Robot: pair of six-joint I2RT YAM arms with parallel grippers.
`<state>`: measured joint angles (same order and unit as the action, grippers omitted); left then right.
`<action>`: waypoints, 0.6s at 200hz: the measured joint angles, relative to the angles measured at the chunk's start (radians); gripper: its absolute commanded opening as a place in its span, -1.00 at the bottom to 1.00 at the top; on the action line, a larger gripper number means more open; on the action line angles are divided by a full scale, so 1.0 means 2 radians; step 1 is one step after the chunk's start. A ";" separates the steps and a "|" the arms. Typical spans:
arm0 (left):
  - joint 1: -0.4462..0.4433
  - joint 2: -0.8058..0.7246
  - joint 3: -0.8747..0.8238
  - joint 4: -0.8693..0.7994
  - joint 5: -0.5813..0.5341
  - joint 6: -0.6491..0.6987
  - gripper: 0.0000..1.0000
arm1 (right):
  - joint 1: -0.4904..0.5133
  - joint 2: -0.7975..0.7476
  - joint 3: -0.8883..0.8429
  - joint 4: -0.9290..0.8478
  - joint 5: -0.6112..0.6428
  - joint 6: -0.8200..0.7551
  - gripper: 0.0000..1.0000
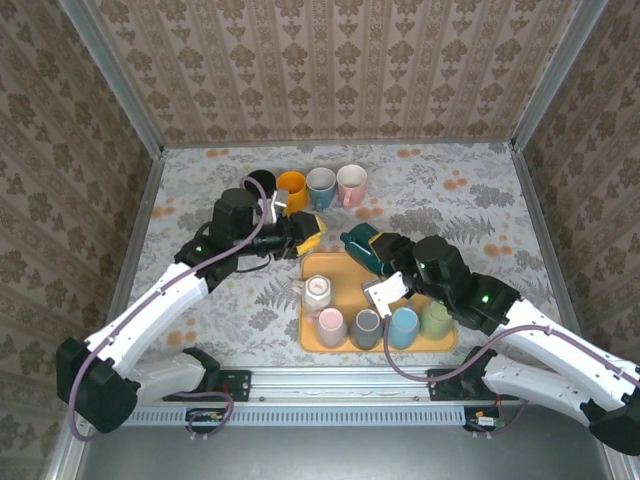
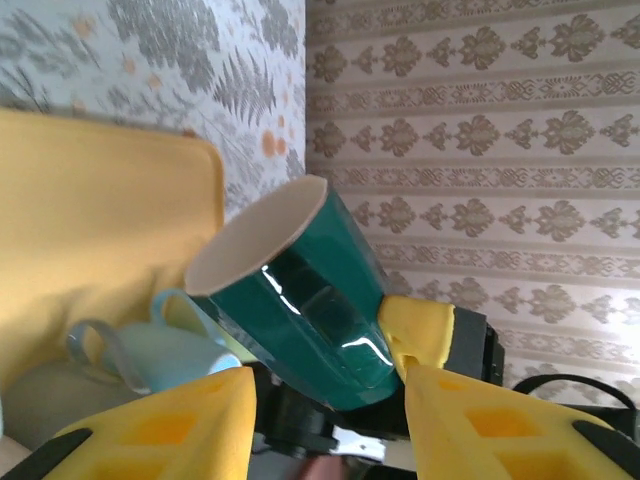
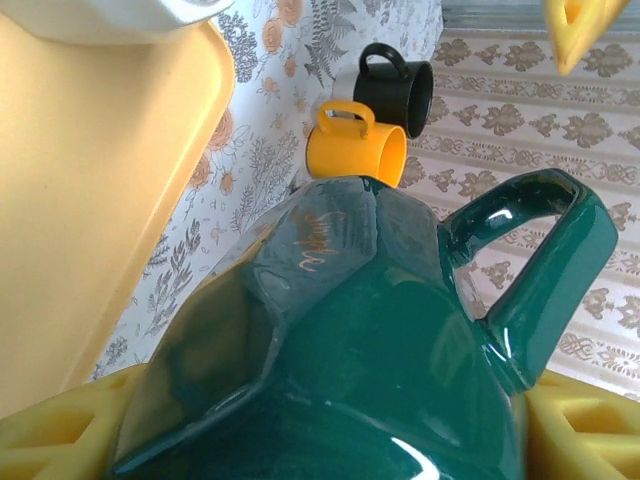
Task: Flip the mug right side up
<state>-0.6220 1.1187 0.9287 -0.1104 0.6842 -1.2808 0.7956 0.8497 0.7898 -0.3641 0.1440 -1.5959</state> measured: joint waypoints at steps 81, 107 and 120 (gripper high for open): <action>-0.046 0.036 -0.022 0.104 0.017 -0.091 -0.01 | 0.017 -0.001 -0.001 -0.014 0.017 -0.031 -0.22; -0.054 0.043 -0.029 0.114 0.008 -0.097 -0.02 | 0.018 -0.004 -0.006 -0.023 0.024 -0.035 -0.21; -0.056 0.043 -0.034 0.117 0.006 -0.099 -0.02 | 0.019 -0.004 -0.006 -0.028 0.027 -0.038 -0.20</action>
<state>-0.7338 1.2053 0.8608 0.1246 0.6952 -1.4780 0.8341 0.8410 0.7784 -0.4194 0.1970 -1.6714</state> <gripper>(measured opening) 0.492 0.709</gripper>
